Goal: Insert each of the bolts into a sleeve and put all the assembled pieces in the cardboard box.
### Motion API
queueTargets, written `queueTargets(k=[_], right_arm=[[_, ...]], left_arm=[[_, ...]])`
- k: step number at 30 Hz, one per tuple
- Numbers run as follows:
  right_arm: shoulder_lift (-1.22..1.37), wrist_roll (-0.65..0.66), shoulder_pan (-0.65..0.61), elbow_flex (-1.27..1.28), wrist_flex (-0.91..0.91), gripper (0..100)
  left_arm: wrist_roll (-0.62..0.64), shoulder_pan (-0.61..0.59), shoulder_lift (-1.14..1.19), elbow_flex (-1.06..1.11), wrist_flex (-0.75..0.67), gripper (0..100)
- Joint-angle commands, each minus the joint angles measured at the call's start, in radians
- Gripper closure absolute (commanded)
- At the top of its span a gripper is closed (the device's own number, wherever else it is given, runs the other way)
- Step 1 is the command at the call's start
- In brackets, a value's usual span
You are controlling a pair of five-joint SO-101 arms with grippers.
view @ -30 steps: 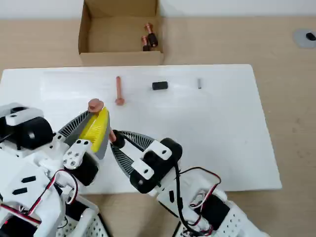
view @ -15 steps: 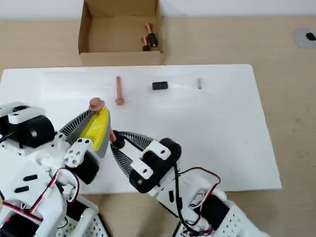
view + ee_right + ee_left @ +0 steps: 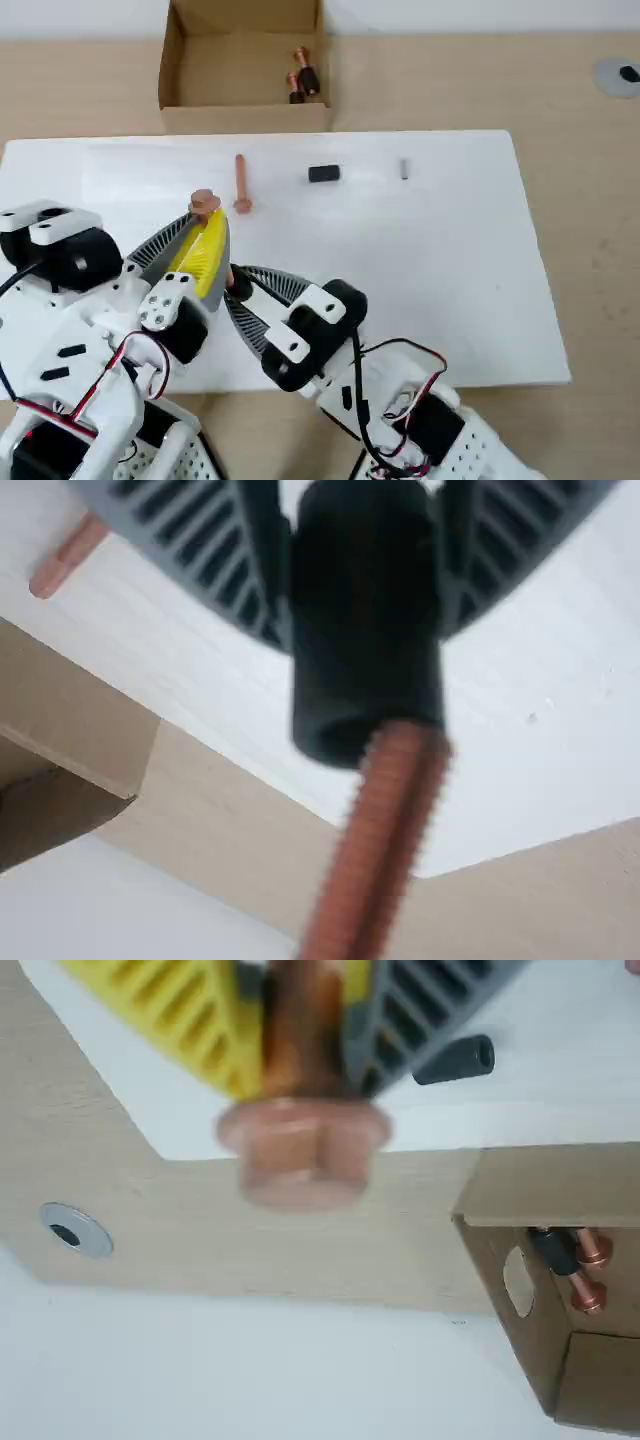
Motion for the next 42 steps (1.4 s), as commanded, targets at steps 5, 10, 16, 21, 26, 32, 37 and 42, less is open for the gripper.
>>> queueTargets(k=[5,10,16,21,26,32,37,42], right_arm=[[-0.099,-0.008,-0.007,-0.067,-0.029,98.9],[-0.099,-0.008,-0.007,-0.067,-0.029,98.9],[-0.099,-0.008,-0.007,-0.065,-0.029,98.9],[-0.099,-0.008,-0.007,-0.065,-0.029,98.9],[-0.099,-0.008,-0.007,-0.065,-0.029,98.9],[-0.099,-0.009,-0.007,-0.067,-0.029,98.9],[-0.099,-0.009,-0.007,-0.067,-0.029,98.9],[-0.099,-0.009,-0.007,-0.067,-0.029,98.9]], left_arm=[[-0.009,-0.002,-0.002,0.002,-0.005,100],[-0.009,-0.002,-0.002,0.002,-0.011,100],[-0.006,-0.002,-0.002,0.002,-0.054,100],[-0.002,-0.002,-0.002,0.002,-0.055,100],[0.000,-0.002,-0.002,0.034,-0.107,100],[0.000,-0.002,-0.002,0.054,-0.141,100],[0.000,-0.003,-0.002,0.060,-0.147,100],[-0.005,-0.003,-0.002,0.061,-0.140,100]])
